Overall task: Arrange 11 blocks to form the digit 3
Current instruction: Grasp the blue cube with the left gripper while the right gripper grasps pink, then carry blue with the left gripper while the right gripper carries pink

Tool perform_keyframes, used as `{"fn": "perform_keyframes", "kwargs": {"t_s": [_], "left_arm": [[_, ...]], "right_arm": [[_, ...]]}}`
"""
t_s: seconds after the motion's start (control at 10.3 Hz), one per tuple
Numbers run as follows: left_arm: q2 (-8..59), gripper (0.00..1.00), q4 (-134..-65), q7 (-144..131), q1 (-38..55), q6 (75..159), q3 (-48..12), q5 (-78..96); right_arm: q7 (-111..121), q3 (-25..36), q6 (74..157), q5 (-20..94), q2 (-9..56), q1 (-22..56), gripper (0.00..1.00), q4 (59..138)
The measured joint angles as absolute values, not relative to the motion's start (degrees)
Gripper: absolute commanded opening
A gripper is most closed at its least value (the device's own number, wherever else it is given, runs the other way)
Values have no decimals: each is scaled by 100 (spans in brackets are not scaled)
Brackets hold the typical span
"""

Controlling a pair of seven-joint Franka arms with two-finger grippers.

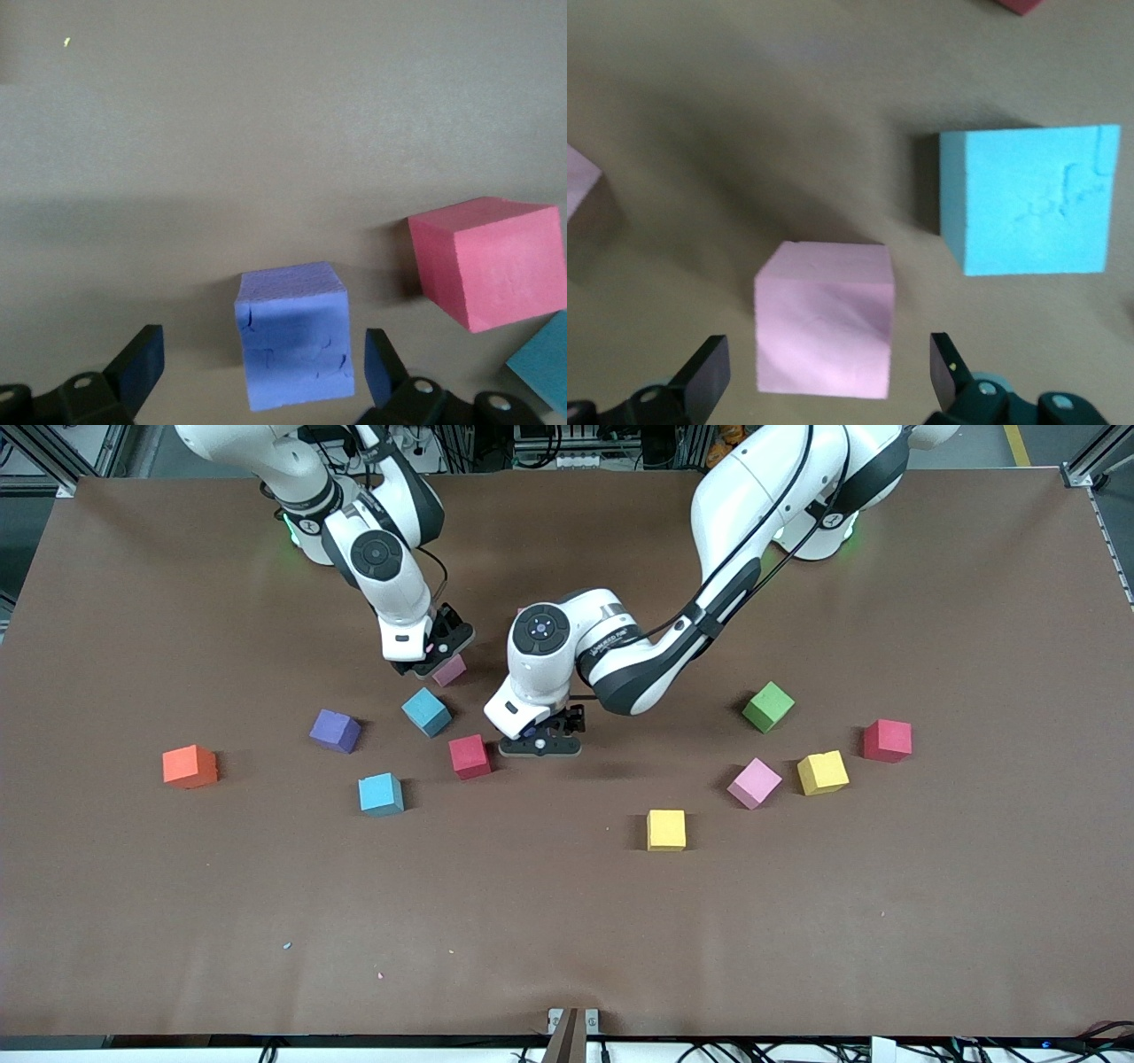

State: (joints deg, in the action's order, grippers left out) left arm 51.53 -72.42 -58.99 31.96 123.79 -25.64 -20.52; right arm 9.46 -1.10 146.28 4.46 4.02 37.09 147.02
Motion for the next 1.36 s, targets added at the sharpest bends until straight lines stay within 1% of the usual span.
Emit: {"fn": "perform_keyframes", "kwargs": {"t_s": [0.29,0.58,0.68,0.78,1.17,1.26,1.36], "left_arm": [[5395,100,-7060,-6103,3260,12424,-2543,-2046],[5532,100,-6945,-6355,3457,12472,-2398,-2046],[5563,100,-6936,-6418,3533,12495,-2320,-2046],[5588,100,-6935,-6434,3580,12514,-2260,-2046],[5663,100,-6933,-6437,3598,12524,-2208,-2037],[5676,93,-6931,-6442,3605,12527,-2209,-1966],[5677,82,-6925,-6442,3638,12529,-2209,-1820]], "right_arm": [[941,-114,15164,458,671,3805,100,14787],[941,-114,15287,460,874,3815,100,14789],[941,-114,15287,461,900,3815,46,14789],[941,-114,15286,462,918,3815,19,14789],[911,-91,15217,490,904,3738,18,14799],[911,-81,15202,494,889,3624,18,14797],[912,-72,15167,496,857,3483,18,14793]]}}
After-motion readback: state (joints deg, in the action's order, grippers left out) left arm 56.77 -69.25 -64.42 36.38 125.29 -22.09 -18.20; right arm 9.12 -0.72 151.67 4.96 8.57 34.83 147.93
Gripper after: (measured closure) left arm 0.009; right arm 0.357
